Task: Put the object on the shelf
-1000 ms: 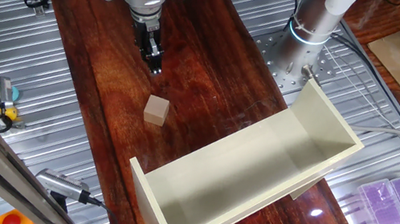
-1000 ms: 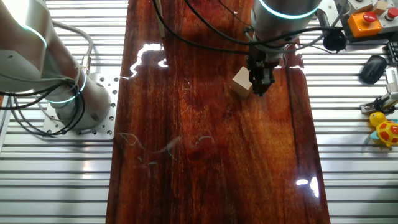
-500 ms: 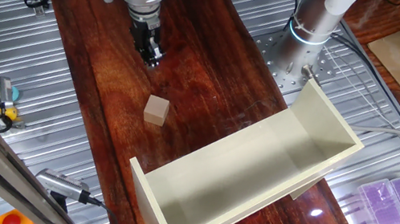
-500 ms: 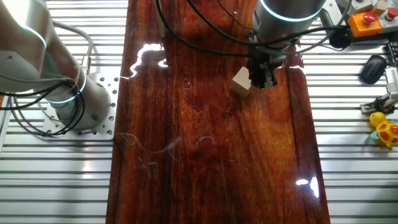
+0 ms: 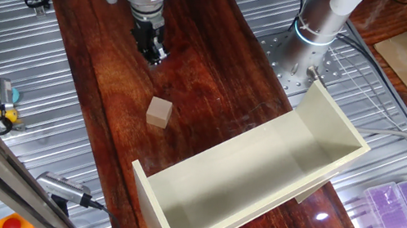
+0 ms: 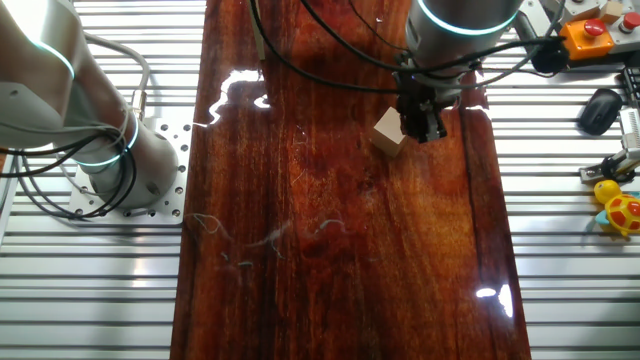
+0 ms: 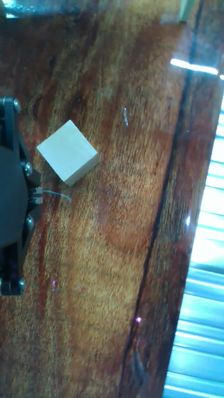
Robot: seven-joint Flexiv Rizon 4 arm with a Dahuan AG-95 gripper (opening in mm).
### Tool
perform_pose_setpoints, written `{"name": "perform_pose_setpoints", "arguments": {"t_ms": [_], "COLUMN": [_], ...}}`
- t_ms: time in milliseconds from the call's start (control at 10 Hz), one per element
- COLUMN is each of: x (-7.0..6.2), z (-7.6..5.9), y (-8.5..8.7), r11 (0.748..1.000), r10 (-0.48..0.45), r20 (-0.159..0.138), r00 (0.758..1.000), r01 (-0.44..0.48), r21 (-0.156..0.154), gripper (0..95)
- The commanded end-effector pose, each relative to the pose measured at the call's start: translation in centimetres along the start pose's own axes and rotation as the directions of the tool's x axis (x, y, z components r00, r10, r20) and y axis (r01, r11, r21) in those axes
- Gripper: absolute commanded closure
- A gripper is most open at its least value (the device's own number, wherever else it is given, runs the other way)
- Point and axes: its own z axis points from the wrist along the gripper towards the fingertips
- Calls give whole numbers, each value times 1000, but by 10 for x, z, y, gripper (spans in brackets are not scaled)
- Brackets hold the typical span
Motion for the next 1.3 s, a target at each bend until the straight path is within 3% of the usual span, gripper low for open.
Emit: {"name": "perform_pose_setpoints", "arguments": {"t_ms": [100, 200, 600, 700, 900, 1300], "x": [0, 0, 0, 0, 0, 0], "z": [0, 0, 0, 0, 0, 0], "y": [0, 0, 0, 0, 0, 0], "r11": [997, 991, 980, 959, 932, 935], "r10": [-71, -120, -189, -269, -354, -350], "r20": [-13, -35, -42, -59, -52, -55], "r00": [997, 992, 981, 961, 934, 935], "r01": [71, 122, 191, 273, 357, 352], "r21": [13, 54, 63, 74, 56, 45], "gripper": [950, 950, 950, 950, 950, 950]}}
